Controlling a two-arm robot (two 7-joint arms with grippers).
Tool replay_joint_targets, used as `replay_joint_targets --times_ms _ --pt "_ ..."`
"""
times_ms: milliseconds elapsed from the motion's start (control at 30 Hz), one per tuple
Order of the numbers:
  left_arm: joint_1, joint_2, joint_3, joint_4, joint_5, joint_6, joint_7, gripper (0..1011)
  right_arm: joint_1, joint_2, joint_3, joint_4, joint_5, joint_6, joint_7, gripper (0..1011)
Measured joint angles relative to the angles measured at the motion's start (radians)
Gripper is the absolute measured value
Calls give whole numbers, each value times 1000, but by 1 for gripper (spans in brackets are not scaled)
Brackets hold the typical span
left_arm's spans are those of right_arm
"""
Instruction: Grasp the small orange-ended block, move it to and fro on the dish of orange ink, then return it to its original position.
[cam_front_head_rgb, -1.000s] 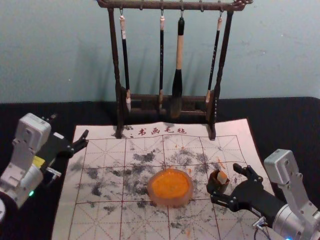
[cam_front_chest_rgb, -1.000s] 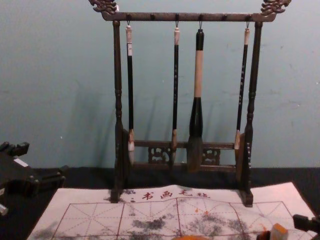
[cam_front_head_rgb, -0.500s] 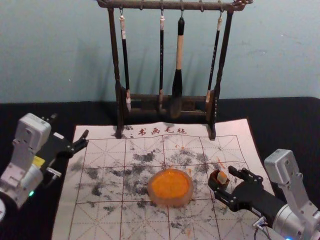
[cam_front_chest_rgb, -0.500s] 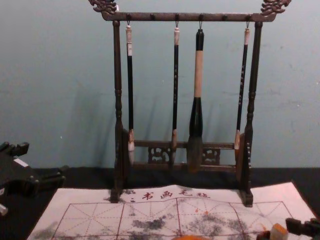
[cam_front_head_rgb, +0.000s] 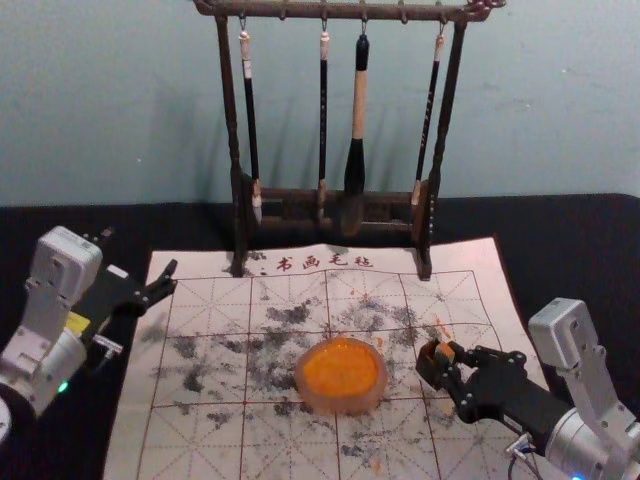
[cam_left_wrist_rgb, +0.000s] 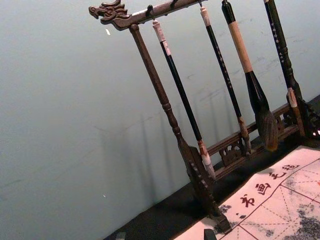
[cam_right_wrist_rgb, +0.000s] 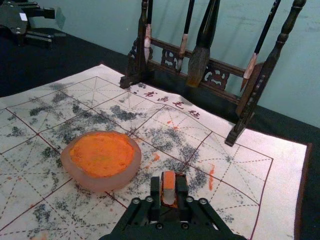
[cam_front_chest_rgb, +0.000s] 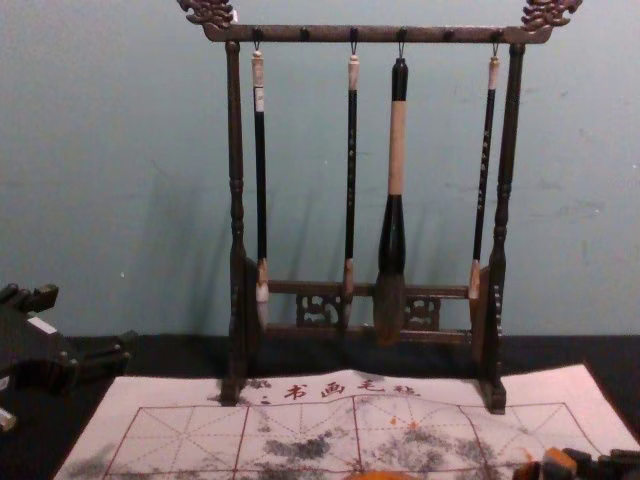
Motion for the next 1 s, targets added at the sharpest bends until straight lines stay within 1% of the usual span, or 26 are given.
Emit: replay_joint_targets --times_ms 100,167,467,633,667,800,1000 --pt "0 0 0 0 0 0 0 1010 0 0 0 0 0 0 0 75" --pt "0 0 0 0 0 0 0 1010 0 0 0 0 0 0 0 62" --pt "0 0 0 0 0 0 0 1010 0 0 0 0 0 0 0 62" --pt "0 0 0 0 0 0 0 1010 -7 -17 23 -6 14 4 20 62" --pt "0 0 0 0 0 0 0 1010 -7 -17 23 -6 14 4 20 62" --pt "0 0 0 0 0 0 0 1010 -15 -26 46 -24 33 25 39 62" --pt "0 0 0 0 0 0 0 1010 -25 -22 77 -61 67 73 66 62"
